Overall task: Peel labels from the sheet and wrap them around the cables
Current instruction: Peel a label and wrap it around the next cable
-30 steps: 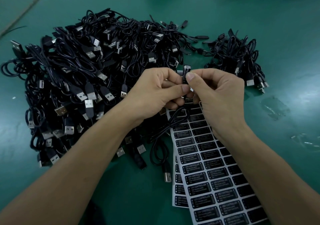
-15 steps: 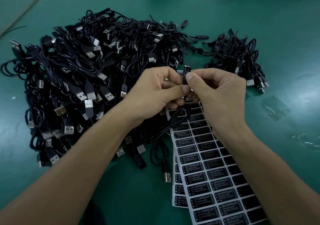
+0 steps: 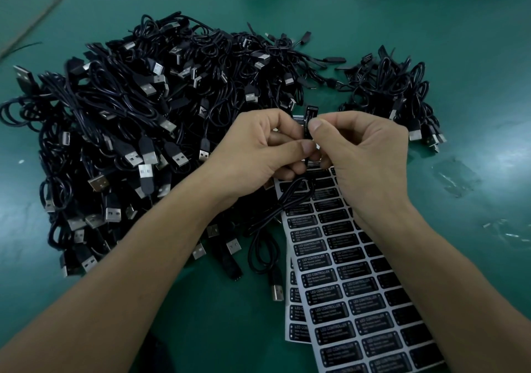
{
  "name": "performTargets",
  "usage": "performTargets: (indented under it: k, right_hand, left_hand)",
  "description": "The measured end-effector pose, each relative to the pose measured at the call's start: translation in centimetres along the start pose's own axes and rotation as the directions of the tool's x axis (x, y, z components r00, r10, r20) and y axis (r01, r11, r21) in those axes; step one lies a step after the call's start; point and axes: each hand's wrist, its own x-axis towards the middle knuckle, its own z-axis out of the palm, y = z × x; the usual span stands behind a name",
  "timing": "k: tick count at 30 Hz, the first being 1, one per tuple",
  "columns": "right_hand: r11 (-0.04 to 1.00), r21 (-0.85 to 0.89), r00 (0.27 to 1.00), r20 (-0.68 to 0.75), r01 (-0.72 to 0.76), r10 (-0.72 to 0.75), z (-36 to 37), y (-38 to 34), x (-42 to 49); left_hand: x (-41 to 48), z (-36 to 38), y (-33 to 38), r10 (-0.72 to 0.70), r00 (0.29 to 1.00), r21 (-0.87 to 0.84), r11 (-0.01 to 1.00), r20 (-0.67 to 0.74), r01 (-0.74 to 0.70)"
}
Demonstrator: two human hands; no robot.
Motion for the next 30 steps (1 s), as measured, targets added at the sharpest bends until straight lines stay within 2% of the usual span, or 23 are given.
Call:
performTargets:
  k: [21, 30]
  right_hand:
    - [1.000, -0.009, 0.999, -0.031, -0.022, 0.022, 0.13, -0.41, -0.23]
    - [0.997, 0.009, 0.996, -0.032, -0.079, 0.079, 0.19, -0.42, -0.10]
  left_hand:
    - [-0.20, -0.04, 0.25, 0.008, 1.000, -0.007, 1.000, 0.005, -0.008]
    - [-0.23, -0.07, 0.17, 0.019, 1.000, 0.008, 1.000, 0.006, -0.019]
